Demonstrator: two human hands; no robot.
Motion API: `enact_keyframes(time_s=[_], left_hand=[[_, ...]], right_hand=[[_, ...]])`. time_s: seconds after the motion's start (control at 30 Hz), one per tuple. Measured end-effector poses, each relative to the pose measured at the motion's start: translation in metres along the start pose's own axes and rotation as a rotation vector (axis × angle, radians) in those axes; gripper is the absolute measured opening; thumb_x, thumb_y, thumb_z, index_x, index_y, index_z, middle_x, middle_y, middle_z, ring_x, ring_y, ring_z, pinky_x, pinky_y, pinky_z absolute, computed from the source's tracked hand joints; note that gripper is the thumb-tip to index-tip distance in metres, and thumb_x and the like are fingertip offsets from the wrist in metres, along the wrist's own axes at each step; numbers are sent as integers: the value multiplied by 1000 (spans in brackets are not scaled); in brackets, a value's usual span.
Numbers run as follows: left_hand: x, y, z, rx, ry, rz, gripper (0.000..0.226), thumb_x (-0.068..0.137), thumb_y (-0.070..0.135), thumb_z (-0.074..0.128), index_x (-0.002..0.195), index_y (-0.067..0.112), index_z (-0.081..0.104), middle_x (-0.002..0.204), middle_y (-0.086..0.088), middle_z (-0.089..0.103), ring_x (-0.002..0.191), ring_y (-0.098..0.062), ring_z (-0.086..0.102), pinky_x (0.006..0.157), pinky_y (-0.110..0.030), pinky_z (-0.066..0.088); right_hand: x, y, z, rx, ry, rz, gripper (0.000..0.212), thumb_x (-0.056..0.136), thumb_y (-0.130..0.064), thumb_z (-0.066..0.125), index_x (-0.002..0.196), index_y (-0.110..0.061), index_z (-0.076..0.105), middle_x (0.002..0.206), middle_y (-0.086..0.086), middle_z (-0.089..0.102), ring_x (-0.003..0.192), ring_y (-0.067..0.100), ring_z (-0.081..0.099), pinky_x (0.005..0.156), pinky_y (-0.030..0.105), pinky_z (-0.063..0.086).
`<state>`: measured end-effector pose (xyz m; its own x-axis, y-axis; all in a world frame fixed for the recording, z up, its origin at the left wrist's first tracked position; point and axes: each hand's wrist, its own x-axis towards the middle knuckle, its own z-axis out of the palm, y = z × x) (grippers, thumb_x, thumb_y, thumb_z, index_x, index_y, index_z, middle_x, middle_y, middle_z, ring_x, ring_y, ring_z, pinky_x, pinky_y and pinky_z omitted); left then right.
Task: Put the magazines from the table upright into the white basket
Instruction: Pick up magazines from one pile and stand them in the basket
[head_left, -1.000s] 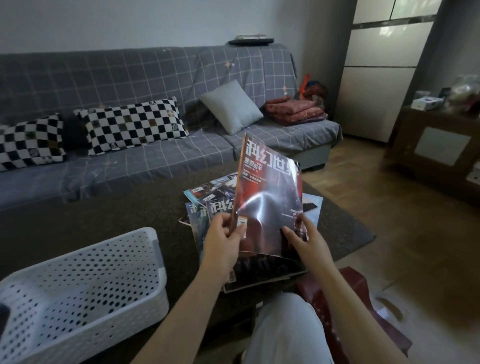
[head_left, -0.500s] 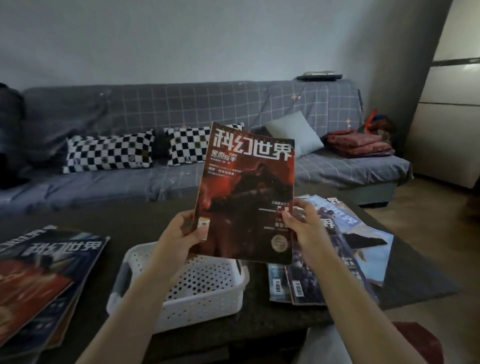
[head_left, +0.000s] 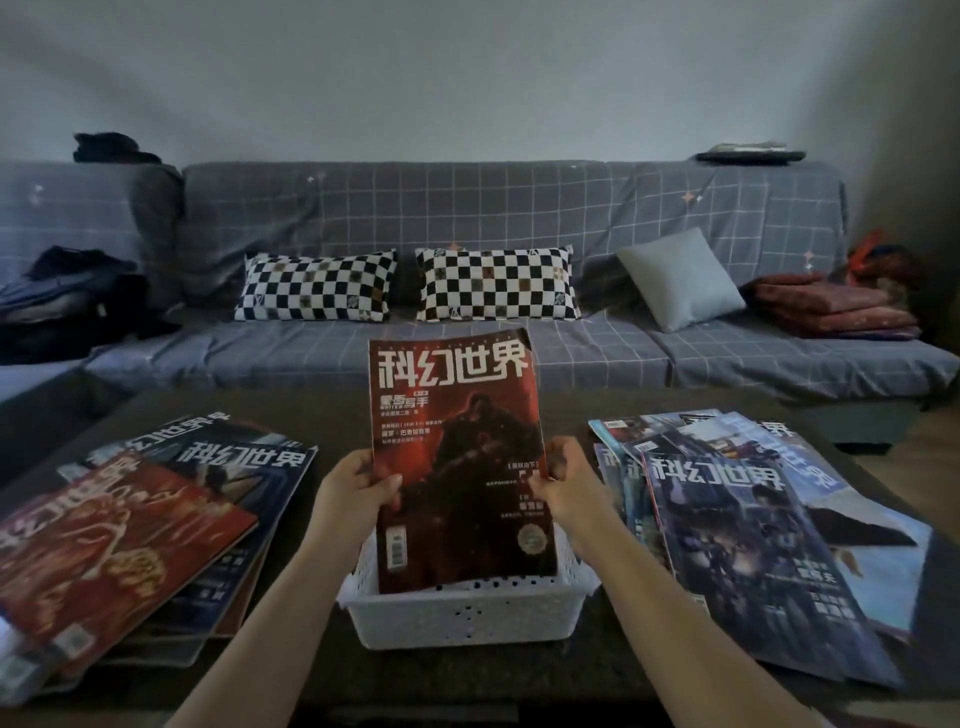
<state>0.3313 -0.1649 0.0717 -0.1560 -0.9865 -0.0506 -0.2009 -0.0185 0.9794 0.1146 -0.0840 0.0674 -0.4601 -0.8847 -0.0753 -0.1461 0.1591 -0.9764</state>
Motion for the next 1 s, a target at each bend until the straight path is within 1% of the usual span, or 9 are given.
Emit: enact_keyframes(time_s=[0.07,0.13,0.27,0.37,0.53,0.6,0.7,0.9,1.0], left_hand=[[2,-5,3,64,37,11,18,89,6,61,100,20,59,90,-1,71,76,-16,67,61,-28,51],[7,-6,9,121,67,7,15,90,8,58,97,20,59,88,-2,70,77,-18,67,63,-32,53],[13,-6,24,218,81,-75,12,94,13,53,100,22,56,83,-3,67,69,-15,65,53,-26,46],[16,-10,30,239,109,-101,17,94,12,51,108,19,56,86,0,64,75,-14,63,52,-24,42],[19,-10,34,292,77,-67,37,94,11,50,129,24,50,102,4,62,90,-15,61,64,-28,47],[18,-10,34,336,31,-58,39,94,12,51,130,27,49,95,9,58,87,-13,60,72,-33,51],[15,-6,33,368,-29,-85,46,93,15,55,134,30,43,112,0,61,102,-28,63,88,-47,54],[7,1,32,368,-79,-76,57,89,20,61,140,27,35,134,-3,52,121,-27,52,99,-52,46],[4,2,31,353,-84,-80,58,90,24,61,140,26,32,136,-4,50,120,-27,53,97,-52,47]], right_hand=[[2,7,8,-59,-27,26,51,87,-10,59,129,-28,36,114,3,62,101,20,63,88,46,53],[5,11,14,-116,20,26,51,89,-14,58,131,-29,35,109,-1,62,93,16,63,77,35,54],[11,17,22,-231,160,-6,42,92,-16,52,130,-30,40,102,-6,61,73,4,58,50,16,40],[16,20,23,-282,172,-4,43,93,-16,51,133,-29,39,116,0,60,76,3,54,49,17,35],[19,26,23,-321,178,28,40,90,-9,51,125,-24,40,116,3,56,75,4,54,48,18,38],[20,26,23,-325,174,51,39,90,-13,53,126,-22,40,120,4,56,85,9,57,50,18,37],[20,22,24,-316,172,81,44,90,-20,58,130,-20,39,124,4,55,99,15,57,55,16,36],[14,17,25,-326,164,36,42,90,-26,59,129,-22,45,127,3,56,115,20,55,88,34,45],[12,15,24,-342,134,5,39,90,-29,58,128,-24,47,128,1,54,117,19,53,93,36,44]])
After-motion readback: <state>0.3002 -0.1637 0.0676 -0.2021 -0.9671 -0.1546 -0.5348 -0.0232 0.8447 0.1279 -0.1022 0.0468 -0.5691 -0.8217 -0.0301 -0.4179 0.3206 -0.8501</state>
